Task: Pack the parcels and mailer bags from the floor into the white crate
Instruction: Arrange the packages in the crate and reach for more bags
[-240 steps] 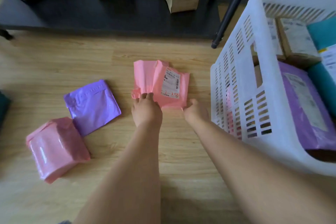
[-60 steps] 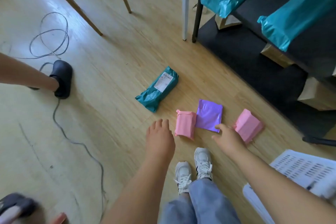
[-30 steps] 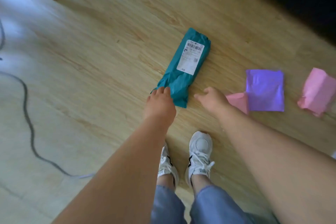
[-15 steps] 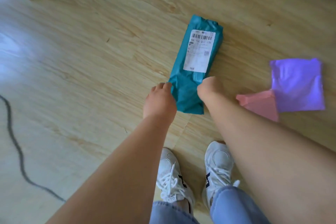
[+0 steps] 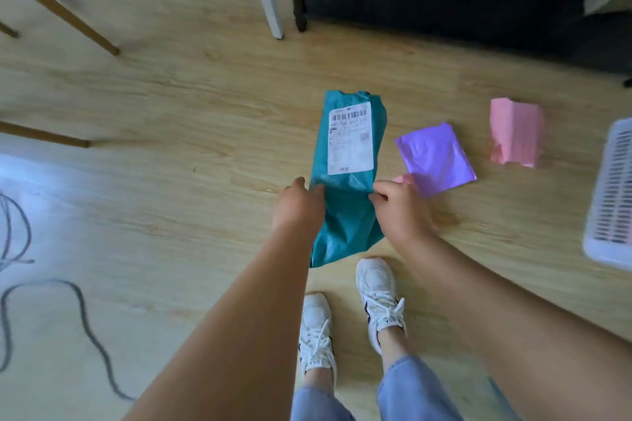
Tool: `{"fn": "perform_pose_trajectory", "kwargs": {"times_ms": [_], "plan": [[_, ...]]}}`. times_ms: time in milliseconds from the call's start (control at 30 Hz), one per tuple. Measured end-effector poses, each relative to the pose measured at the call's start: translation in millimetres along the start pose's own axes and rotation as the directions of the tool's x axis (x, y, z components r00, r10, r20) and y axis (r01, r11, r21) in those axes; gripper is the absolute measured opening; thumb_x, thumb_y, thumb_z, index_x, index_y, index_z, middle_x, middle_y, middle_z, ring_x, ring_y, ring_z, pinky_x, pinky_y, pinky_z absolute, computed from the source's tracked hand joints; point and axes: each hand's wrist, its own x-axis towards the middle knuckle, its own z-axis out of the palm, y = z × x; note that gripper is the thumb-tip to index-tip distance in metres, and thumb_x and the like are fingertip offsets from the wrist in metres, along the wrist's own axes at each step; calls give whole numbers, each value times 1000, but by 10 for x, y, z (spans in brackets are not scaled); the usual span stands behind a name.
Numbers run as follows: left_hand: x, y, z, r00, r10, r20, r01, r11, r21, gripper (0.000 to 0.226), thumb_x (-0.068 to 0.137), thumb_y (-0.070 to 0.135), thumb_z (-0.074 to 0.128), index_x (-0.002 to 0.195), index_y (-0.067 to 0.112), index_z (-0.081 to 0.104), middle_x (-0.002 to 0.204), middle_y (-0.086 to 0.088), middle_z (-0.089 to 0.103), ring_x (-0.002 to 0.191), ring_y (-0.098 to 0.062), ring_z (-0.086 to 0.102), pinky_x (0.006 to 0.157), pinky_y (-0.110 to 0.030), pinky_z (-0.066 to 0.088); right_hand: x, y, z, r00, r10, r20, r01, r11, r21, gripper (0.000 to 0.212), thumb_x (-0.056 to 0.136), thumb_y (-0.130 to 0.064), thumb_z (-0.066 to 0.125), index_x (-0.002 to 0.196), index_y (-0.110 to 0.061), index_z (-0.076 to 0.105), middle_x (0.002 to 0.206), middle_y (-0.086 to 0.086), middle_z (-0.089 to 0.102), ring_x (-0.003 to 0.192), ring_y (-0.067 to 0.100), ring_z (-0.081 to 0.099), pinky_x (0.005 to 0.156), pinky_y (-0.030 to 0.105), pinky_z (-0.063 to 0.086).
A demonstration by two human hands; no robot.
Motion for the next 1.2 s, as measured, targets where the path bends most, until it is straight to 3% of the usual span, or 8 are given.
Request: {"fn": "perform_pose_trajectory", "kwargs": {"times_ms": [133, 233, 367, 600, 667, 800, 1000, 1200], "plan": [[-425, 485, 7, 997, 32, 64, -20, 982, -187, 57, 89, 60, 48, 124, 15, 56, 111, -5, 66, 87, -22, 62, 67, -30, 46, -289, 86, -510, 994, 50, -102, -33, 985, 167, 22, 84, -1, 54, 63, -6, 47, 68, 18, 49, 66, 30, 38, 58, 36, 36], [-831, 868, 123, 994, 83, 76, -60, 964, -260, 71, 82, 57, 63, 137, 15, 47, 121, -2, 63, 103, -23, 63, 85, -34, 52, -540, 274, -944, 969, 129, -209, -72, 963, 260, 10, 81, 1, 53, 71, 0, 56, 64, 17, 51, 61, 29, 41, 57, 40, 42], [-1231, 1319, 465, 972, 210, 103, -199, 974, -105, 46, 85, 47, 64, 118, 16, 62, 95, -1, 69, 85, -25, 67, 80, -38, 57, -817, 539, -1473, 939, 270, -214, -185, 919, 348, 27, 79, 1, 51, 57, -13, 43, 51, 4, 43, 52, 19, 35, 45, 20, 28], [-1938, 1936, 1356, 947, 310, 80, -321, 922, 215, 23, 90, 31, 58, 78, 12, 63, 88, -14, 69, 85, -34, 65, 64, -29, 44, -1173, 1338, -2101, 863, 494, -110, -341, 727, 596, 28, 83, -16, 55, 63, -20, 37, 56, -5, 39, 55, 17, 38, 46, 24, 23], [-2079, 2040, 1628, 945, 320, 64, -326, 913, 247, 23, 86, 35, 60, 76, 14, 66, 85, -11, 70, 83, -32, 65, 78, -35, 52, -1290, 1557, -2255, 832, 546, -95, -343, 643, 685, 20, 86, -32, 61, 79, -19, 47, 65, -7, 48, 63, 16, 48, 48, 22, 28], [-2660, 2357, 2488, 919, 367, 141, -392, 881, 265, 20, 89, 30, 61, 84, 14, 72, 78, -6, 67, 76, -27, 62, 58, -29, 44, -1619, 2425, -2757, 764, 643, -56, -396, 536, 746, 46, 90, -45, 58, 127, -22, 47, 94, -4, 62, 85, 16, 59, 58, 23, 39], [-3436, 2872, 3569, 875, 419, 242, -482, 798, 361, 16, 88, 26, 58, 82, 15, 69, 75, -3, 65, 68, -23, 56, 49, -23, 34, -2013, 3557, -3497, 741, 652, -160, -417, 634, 651, 23, 96, -27, 46, 77, -20, 57, 68, -5, 56, 67, 18, 53, 50, 23, 32], [-3817, 3371, 4312, 855, 454, 252, -513, 811, 280, 14, 87, 21, 62, 76, 22, 53, 79, 5, 59, 74, -20, 58, 60, -27, 45, -2169, 4230, -4104, 669, 721, -183, -419, 568, 708, 18, 98, -24, 46, 89, -20, 60, 76, -7, 57, 64, 3, 50, 49, 19, 31]]}}
